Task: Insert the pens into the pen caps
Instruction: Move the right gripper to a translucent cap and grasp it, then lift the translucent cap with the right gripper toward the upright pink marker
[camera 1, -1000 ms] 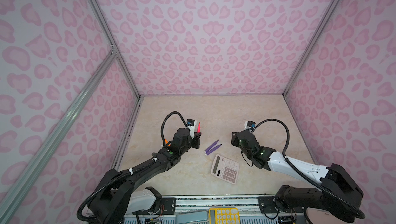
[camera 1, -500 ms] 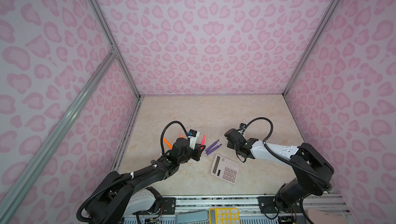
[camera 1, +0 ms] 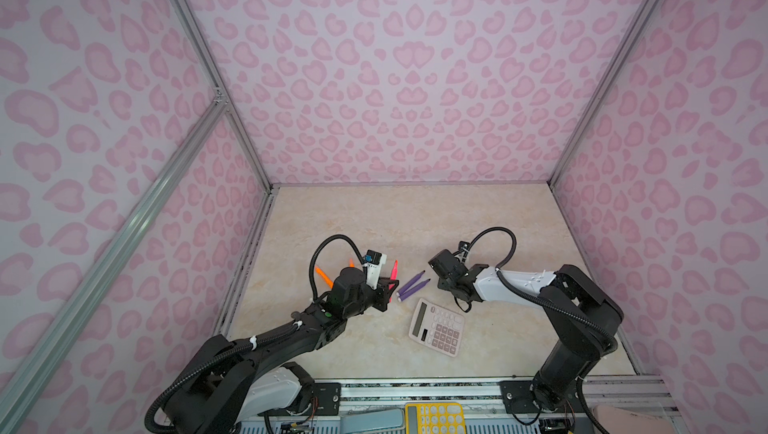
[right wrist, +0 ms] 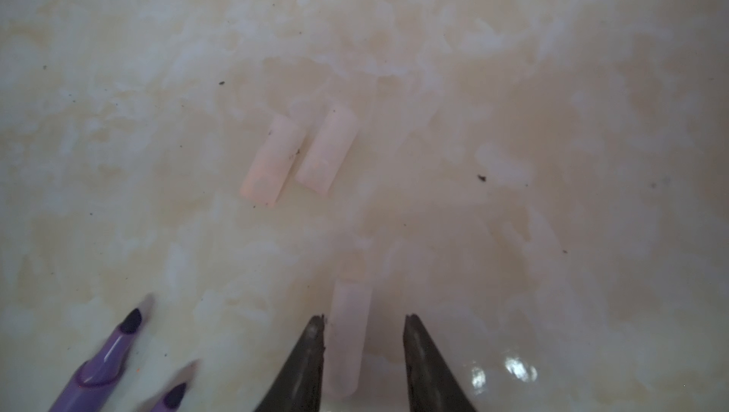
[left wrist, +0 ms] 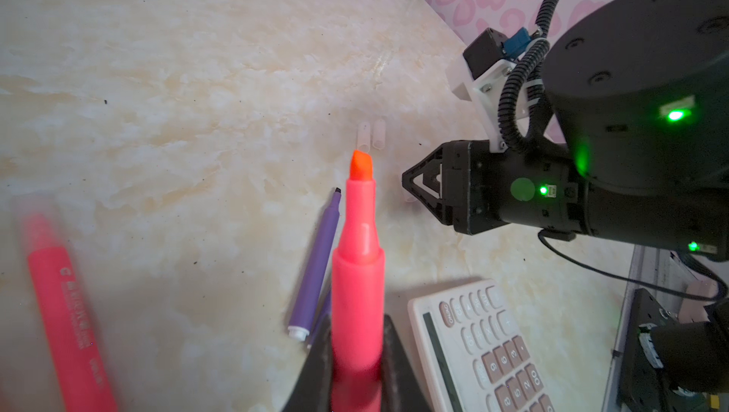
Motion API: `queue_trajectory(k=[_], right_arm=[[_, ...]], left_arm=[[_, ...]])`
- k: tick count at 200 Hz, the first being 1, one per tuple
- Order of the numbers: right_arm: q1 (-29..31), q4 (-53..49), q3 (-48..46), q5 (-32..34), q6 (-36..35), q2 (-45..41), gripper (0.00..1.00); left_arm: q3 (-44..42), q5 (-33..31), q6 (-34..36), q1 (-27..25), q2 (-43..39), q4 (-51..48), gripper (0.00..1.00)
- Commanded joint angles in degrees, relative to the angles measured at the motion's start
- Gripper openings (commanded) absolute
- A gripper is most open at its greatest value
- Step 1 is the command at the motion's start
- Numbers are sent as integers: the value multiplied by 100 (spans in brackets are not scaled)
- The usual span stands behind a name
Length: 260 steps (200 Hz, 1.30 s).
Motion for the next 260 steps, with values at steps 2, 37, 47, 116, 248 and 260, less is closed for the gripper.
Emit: queue_trajectory(k=[2, 37, 47, 116, 248, 260], right_arm=[[-31, 0, 26, -18, -78, 80, 36], [-49, 15, 100, -25, -122, 215, 34], [-79, 7, 107, -46, -142, 254, 32], [-130, 52, 84, -86, -187, 321, 29], [-225, 27, 115, -6, -310, -181, 10], [-231, 84, 117, 64, -366, -451, 10]], left_arm=[[58, 9, 10, -6, 51, 226, 3], [83, 46, 0, -20, 92, 258, 3], [77, 45, 1, -23, 94, 265, 3], [82, 66, -8, -41, 79, 261, 3], [70, 427, 156, -147, -47, 357, 3], [46, 438, 207, -219, -124, 343, 3]])
